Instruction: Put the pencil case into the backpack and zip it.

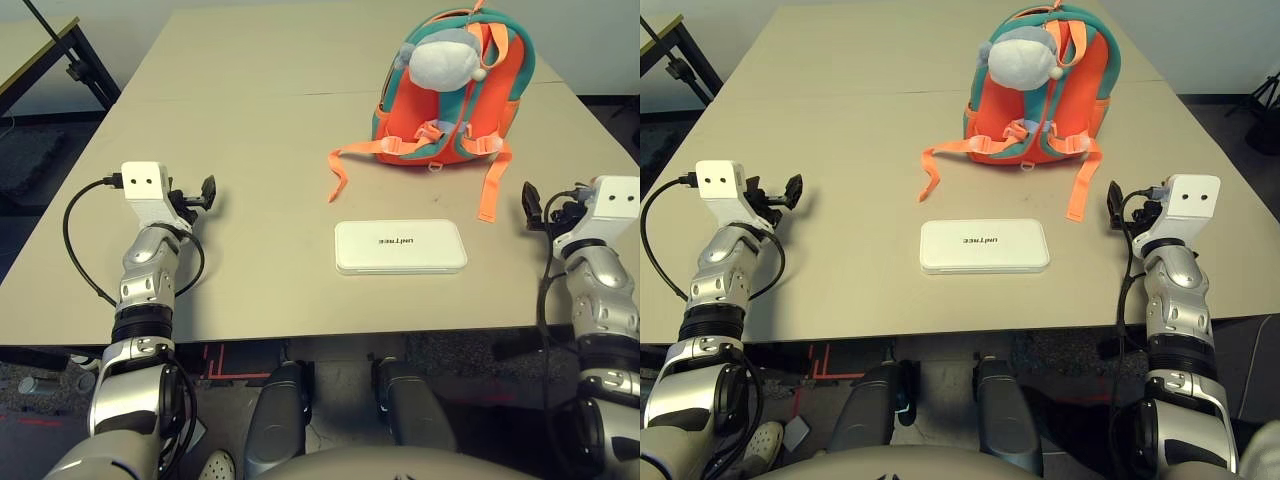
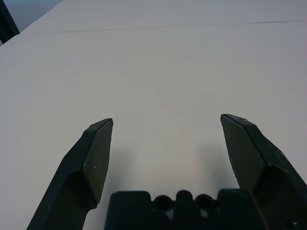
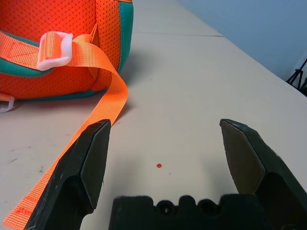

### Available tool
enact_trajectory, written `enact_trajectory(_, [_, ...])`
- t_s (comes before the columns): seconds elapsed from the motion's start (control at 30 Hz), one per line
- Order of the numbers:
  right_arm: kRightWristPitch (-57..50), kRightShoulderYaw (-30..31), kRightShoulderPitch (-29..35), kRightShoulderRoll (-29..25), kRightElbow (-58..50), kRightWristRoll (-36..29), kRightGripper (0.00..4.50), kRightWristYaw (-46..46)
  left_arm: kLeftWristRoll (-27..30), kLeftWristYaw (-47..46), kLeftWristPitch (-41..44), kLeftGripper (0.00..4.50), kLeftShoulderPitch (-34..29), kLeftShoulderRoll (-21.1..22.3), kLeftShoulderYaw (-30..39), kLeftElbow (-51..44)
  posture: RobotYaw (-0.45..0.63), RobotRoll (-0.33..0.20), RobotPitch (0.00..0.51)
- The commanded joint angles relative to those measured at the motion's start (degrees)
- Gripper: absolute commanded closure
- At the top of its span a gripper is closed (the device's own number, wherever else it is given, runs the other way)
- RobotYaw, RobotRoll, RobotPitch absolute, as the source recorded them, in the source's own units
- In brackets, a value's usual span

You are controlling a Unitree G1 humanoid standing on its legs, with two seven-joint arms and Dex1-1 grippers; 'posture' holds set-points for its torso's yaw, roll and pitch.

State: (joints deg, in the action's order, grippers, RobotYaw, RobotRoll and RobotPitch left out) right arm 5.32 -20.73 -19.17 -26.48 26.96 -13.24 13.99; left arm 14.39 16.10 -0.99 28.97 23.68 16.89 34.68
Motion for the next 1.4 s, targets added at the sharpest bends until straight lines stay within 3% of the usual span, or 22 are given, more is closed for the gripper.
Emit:
enact_trajectory(0.03, [0.41,-0.06,0.45,0.30,-0.51,0.13,0.01,-0.24,-0.47,0.40,-0.38,0.00,0.28,0.20,-0.06,0.96,-0.05,0.000,0.145])
enact_trajectory(0.3, [-0.17,1.07,1.09,2.01,-2.45,0.25,0.01,-0.09,0.14,0.20,1.57,0.00,-2.47,0.06,0.18,-3.82,-0.03,0.000,0.166])
enact_trajectory(0.5, [-0.45,1.68,1.79,2.30,-2.69,0.39,0.01,0.48,2.11,1.45,8.47,0.00,-3.62,-0.29,-0.61,-12.09,-0.01,0.000,0.174])
enact_trajectory(0.73, [-0.65,2.42,1.82,2.29,-2.66,0.55,0.01,0.67,14.57,5.46,31.60,0.00,-3.67,-0.15,0.17,-26.37,0.00,0.000,0.172])
enact_trajectory(1.0, [-0.86,3.05,1.30,2.08,-3.29,1.26,0.01,0.87,25.40,7.20,51.12,0.00,-2.23,0.53,0.52,-33.16,-0.02,0.000,0.167])
enact_trajectory(1.2, [-1.68,4.67,2.34,1.00,-6.41,2.63,0.01,2.71,33.89,7.80,65.68,0.00,-1.71,0.62,1.47,-34.66,-0.04,0.000,0.166])
enact_trajectory(1.4, [-1.58,6.21,3.80,-0.41,-9.11,4.84,0.01,3.63,41.44,5.20,80.13,0.00,0.92,-2.38,4.87,-31.53,-0.06,0.000,0.159])
